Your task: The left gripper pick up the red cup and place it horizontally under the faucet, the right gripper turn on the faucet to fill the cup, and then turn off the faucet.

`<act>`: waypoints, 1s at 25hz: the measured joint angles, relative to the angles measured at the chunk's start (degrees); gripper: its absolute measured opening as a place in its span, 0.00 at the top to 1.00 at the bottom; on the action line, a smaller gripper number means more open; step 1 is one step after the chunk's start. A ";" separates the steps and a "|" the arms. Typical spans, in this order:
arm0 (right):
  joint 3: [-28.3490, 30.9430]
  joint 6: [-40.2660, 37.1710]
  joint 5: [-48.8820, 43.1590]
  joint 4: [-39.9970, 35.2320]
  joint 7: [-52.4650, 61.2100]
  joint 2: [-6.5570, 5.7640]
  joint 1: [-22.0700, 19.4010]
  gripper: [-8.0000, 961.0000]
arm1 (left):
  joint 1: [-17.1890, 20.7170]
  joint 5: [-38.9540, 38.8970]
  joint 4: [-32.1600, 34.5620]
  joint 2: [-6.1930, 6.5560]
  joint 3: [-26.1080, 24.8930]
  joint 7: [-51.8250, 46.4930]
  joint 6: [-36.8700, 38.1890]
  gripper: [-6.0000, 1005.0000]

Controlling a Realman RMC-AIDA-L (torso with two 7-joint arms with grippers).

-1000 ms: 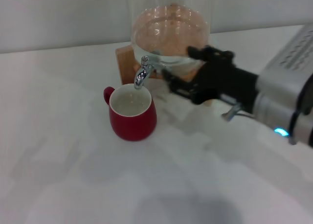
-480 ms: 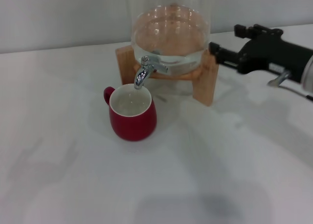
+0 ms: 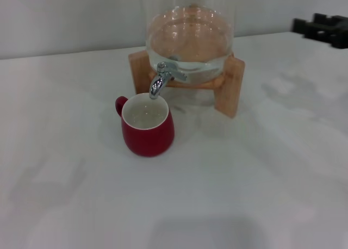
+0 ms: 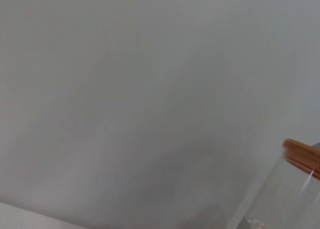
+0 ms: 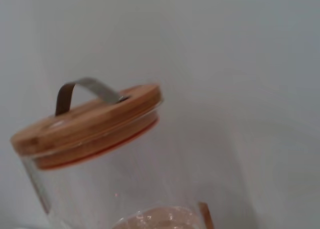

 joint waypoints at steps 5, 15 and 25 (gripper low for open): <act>10.53 12.14 -0.43 4.23 1.52 -0.86 3.59 0.25 | -0.41 0.31 -0.03 0.00 0.09 0.00 -0.07 0.19; 19.13 19.70 -0.91 10.15 -2.74 -2.22 5.66 0.25 | -0.75 1.55 -0.03 0.00 0.26 0.43 -0.97 0.18; 22.48 20.57 -0.77 13.95 -8.12 -0.47 4.66 0.25 | 0.74 -3.68 -3.51 -0.11 -0.50 6.85 -5.86 0.16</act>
